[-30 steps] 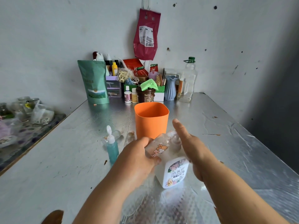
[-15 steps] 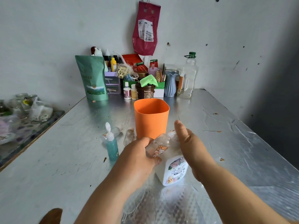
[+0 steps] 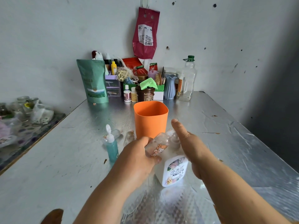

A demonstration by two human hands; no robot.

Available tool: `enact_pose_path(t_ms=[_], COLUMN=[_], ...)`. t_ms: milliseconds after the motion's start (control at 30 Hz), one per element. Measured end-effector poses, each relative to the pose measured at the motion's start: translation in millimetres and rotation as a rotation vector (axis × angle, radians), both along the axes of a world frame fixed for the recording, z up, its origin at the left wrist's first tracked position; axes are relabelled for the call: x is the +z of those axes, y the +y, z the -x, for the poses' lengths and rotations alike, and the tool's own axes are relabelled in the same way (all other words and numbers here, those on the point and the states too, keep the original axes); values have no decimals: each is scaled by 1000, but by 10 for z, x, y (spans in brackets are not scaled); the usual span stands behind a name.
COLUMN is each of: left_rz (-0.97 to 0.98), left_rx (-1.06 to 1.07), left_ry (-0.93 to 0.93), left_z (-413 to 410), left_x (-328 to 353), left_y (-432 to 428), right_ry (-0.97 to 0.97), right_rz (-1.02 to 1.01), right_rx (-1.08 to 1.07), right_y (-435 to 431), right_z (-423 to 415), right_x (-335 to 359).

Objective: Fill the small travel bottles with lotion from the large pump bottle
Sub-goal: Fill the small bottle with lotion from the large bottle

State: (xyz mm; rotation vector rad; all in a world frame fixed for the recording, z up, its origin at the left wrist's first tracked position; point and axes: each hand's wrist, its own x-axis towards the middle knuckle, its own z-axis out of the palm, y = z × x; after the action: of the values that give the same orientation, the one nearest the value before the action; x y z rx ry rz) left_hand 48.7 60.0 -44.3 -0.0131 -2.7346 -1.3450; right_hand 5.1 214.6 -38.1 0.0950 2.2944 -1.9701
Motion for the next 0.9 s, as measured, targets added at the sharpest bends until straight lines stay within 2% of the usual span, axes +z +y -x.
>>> enact_pose_path(t_ms=[467, 900], left_rz=[13, 10], left_rx=[17, 36], left_ry=[-5, 13], left_z=[42, -3], left_x=[-57, 38], left_y=[6, 31], right_ry=[75, -37], right_rz=[-65, -37], right_rx=[-66, 50], right_y=[-15, 43], right_z=[80, -21], right_x=[-177, 42])
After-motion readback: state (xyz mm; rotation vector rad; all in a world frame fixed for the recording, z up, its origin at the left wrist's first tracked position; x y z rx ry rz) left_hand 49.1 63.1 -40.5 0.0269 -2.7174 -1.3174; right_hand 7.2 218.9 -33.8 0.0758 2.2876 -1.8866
